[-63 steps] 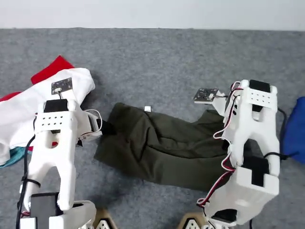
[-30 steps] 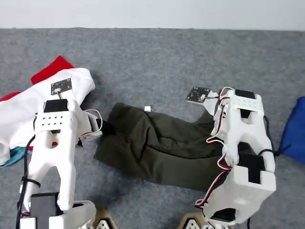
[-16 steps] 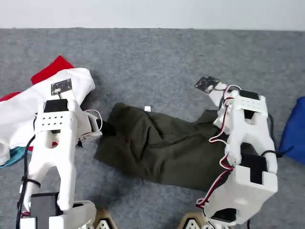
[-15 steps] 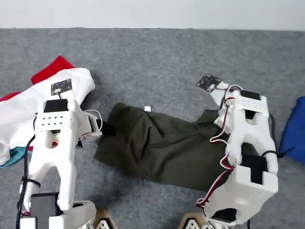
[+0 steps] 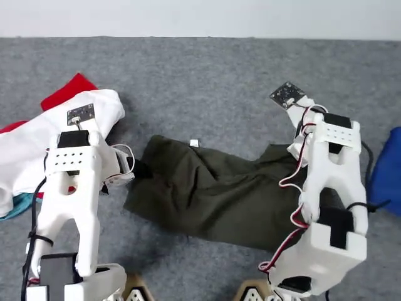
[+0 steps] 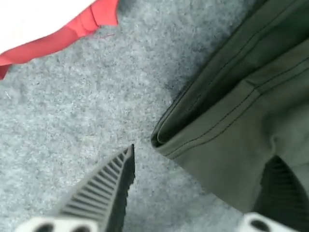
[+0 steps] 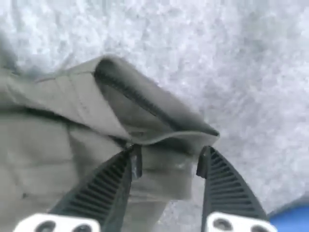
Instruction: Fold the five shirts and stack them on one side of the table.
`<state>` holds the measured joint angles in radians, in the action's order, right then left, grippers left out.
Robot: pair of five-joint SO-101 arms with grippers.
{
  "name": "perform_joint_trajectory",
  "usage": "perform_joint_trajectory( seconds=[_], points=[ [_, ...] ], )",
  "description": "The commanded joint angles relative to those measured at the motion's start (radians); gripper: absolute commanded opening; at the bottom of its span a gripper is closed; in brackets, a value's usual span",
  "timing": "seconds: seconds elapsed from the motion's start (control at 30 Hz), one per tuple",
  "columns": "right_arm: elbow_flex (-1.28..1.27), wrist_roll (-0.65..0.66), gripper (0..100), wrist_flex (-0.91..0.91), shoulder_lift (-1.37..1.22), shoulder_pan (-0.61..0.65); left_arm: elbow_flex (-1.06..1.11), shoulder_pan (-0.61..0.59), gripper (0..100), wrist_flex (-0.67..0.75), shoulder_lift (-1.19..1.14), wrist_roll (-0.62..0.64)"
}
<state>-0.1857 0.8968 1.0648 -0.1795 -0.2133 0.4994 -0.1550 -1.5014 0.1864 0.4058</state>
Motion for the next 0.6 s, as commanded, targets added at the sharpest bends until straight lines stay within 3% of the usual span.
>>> perform_joint_trajectory(
  seconds=[0.0, 0.07, 0.3, 0.43, 0.57],
  points=[
    [0.051, 0.0, 9.5, 0.139, 0.096, 0.035, -0.004, 0.009, 39, -0.005, 0.012, 0.011],
    [0.051, 0.043, 0.9, 0.216, 0.142, 0.047, -0.004, 0.009, 39, -0.005, 0.012, 0.011],
    [0.038, 0.137, 0.9, 0.507, 0.3, 0.119, -0.004, 0.009, 39, -0.009, 0.012, 0.011],
    [-0.054, 0.163, 0.9, 0.524, 0.302, 0.145, -0.004, 0.009, 39, -0.009, 0.012, 0.011],
    [-0.218, 0.213, 0.9, 0.423, 0.272, 0.182, -0.004, 0.009, 39, -0.009, 0.012, 0.011]
  ],
)
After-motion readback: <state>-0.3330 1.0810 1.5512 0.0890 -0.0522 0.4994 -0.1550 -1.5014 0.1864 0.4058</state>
